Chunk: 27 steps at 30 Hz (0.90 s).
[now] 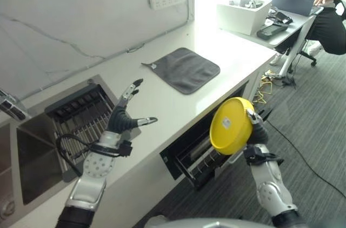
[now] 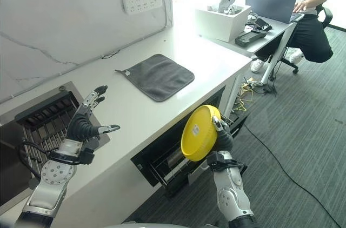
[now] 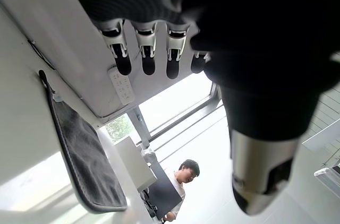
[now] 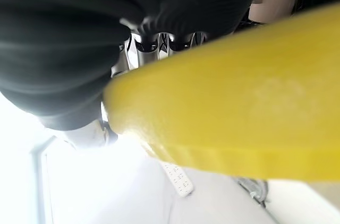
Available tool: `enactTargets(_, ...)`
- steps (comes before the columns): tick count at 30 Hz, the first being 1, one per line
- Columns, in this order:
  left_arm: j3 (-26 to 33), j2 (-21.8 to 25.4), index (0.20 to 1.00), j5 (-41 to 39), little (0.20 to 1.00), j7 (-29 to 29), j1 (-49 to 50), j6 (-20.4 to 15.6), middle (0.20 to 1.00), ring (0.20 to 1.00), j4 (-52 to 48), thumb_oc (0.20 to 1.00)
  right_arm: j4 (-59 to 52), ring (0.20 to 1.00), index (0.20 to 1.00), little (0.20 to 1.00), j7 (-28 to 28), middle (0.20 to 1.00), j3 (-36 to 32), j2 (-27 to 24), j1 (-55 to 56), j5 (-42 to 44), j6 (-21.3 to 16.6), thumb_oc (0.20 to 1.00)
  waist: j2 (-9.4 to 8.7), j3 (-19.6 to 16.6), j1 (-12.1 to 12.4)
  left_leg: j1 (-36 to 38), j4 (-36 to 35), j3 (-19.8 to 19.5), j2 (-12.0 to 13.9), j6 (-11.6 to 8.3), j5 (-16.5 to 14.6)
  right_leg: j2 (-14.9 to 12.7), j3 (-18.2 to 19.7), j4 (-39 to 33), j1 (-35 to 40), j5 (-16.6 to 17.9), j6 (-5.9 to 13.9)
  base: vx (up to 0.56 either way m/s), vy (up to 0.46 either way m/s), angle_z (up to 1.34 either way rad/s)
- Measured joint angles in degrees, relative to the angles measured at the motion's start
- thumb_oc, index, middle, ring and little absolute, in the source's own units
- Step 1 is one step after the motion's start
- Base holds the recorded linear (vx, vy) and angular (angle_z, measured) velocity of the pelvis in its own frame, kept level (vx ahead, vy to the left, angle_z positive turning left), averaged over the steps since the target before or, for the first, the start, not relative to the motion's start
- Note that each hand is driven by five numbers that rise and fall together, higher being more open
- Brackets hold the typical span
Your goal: Place the dishes in the dishwasher.
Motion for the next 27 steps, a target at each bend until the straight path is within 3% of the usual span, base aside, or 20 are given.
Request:
enactTargets(8,-0.1,0.0,1.0,0.0,1.0,-0.3,-0.1,-0.5,1.0,1.0,0.0,1.0,3.7,0.2,0.2,0.2,-0.1,0.2,0.1,1.1,-2.3,0.0,-0.8,0.2,0.35,0.2,0.9,0.0,0.0,-0.4,-0.7,0.23,-0.2,-0.8,-0.5,0.0,0.4,0.0,0.06,0.02,0.007,0.03)
enactTargets(27,-0.8,0.4,1.0,-0.1,1.0,-2.9,-0.3,-1.1,1.0,1.0,-0.1,1.0,15.3,0.2,0.2,0.2,-6.3,0.2,0.0,2.8,-7.9,0.2,-2.7,0.2,1.21,0.4,4.3,-0.3,0.0,-3.0,-2.1,0.54,-0.2,-2.1,-3.4,0.0,2.3,0.1,0.17,0.03,0.021,0.07)
